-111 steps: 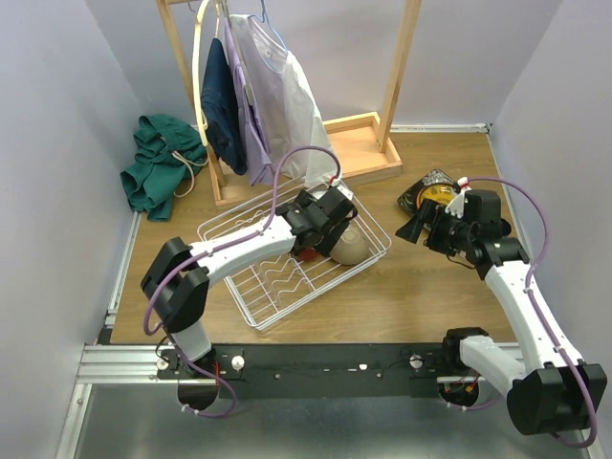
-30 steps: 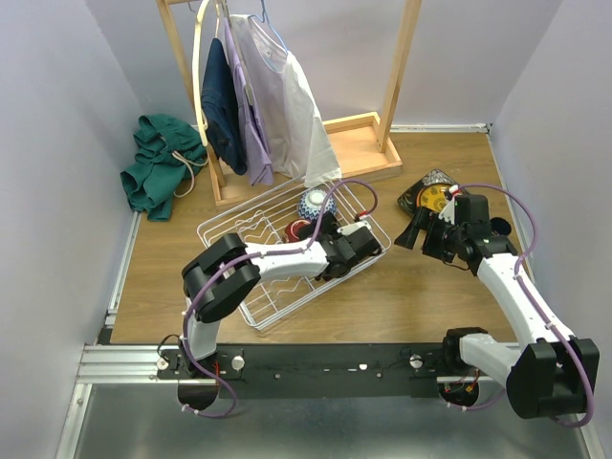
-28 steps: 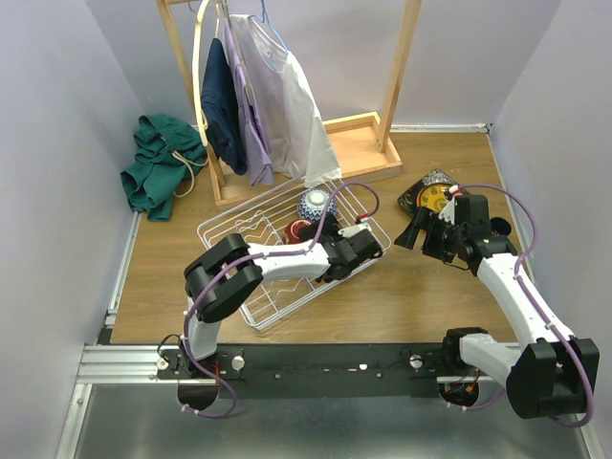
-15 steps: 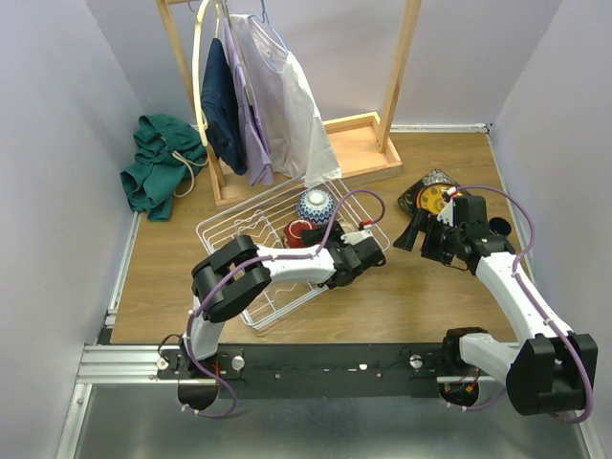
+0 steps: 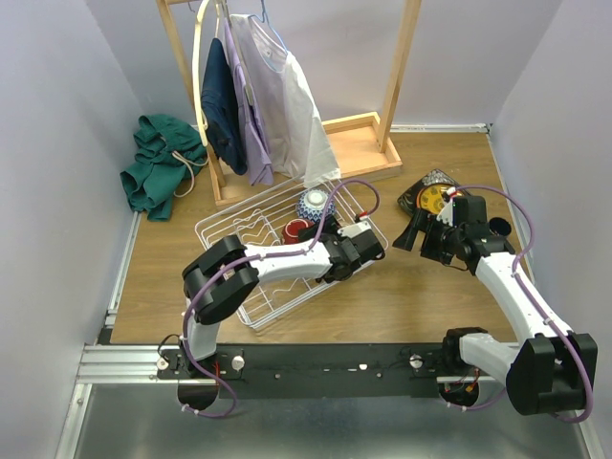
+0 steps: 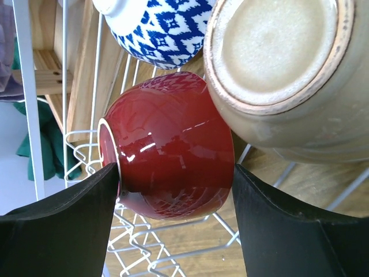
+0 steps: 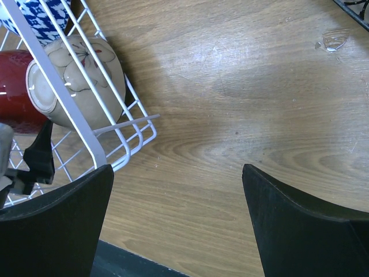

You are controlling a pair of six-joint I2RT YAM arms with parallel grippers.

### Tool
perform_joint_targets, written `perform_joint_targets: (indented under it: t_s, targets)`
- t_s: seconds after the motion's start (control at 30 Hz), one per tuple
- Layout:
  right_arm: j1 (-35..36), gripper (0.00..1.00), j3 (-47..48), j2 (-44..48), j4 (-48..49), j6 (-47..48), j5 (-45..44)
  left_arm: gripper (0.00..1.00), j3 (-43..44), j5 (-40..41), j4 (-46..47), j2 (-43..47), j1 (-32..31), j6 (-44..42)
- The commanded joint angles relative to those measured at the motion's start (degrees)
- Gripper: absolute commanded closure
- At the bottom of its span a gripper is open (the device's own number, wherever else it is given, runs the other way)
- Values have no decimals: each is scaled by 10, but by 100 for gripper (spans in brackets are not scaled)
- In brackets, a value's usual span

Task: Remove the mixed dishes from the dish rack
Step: Pick up the bowl from the dish rack.

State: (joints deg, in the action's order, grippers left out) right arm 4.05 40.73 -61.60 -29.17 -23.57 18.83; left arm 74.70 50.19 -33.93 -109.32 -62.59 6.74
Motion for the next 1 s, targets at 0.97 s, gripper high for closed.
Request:
perform_joint_targets:
  t_s: [0.97]
  targets:
    - [2,0,56,3,104,5,217,76,109,-121,-99,89,72,36]
